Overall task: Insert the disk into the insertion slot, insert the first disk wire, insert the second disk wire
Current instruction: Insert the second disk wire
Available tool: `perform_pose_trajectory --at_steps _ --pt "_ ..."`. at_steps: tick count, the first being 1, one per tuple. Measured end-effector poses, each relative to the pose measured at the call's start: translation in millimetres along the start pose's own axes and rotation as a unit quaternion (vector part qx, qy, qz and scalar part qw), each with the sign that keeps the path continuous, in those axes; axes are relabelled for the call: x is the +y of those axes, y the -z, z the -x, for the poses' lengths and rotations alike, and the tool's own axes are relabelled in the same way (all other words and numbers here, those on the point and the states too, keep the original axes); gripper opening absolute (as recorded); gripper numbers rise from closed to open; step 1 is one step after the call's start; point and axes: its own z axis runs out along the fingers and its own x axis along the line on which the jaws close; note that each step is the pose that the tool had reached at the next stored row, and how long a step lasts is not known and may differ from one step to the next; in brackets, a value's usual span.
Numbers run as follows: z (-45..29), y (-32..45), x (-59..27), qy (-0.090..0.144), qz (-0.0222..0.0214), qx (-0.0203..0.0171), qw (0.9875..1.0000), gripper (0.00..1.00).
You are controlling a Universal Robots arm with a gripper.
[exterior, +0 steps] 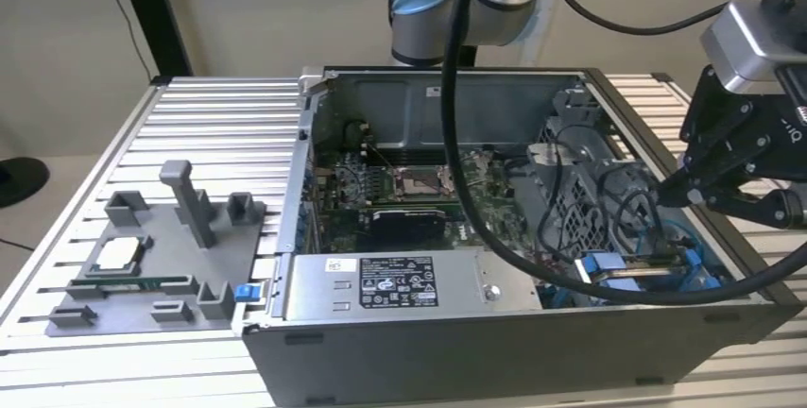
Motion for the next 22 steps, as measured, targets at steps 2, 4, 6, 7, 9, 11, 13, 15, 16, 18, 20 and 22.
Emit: perform_pose_trajectory --at_steps 2,4,6,7,9,11,13,15,16,18,20,22 --pt "0.0 0.0 0.3 0.000 0.0000 -0.0001 1.0000 0.00" --pt "0.0 0.0 0.5 0.000 0.0000 0.0000 1.0000 0.00" --pt "0.0 0.0 0.6 0.000 0.0000 0.0000 1.0000 0.00" --pt "0.0 0.0 0.6 0.000 0.0000 0.0000 1.0000 0.00" --pt "0.0 0.0 0.6 0.000 0.0000 0.0000 1.0000 0.00" --pt "0.0 0.0 0.6 0.000 0.0000 0.0000 1.0000 0.00" --pt "-0.4 -0.2 1.0 0.000 0.0000 0.0000 1.0000 0.00" --pt "-1.0 -1.3 1.3 0.000 0.0000 0.0000 1.0000 0.00" --pt "-1.5 -2.7 1.3 0.000 0.0000 0.0003 1.0000 0.00" --pt "-2.6 -6.1 1.3 0.000 -0.0001 0.0014 1.0000 0.00" --pt "-3.7 -9.5 1.2 0.000 -0.0002 0.0028 1.0000 0.00" --pt "-4.8 -13.0 1.0 0.000 -0.0003 0.0046 1.0000 0.00"
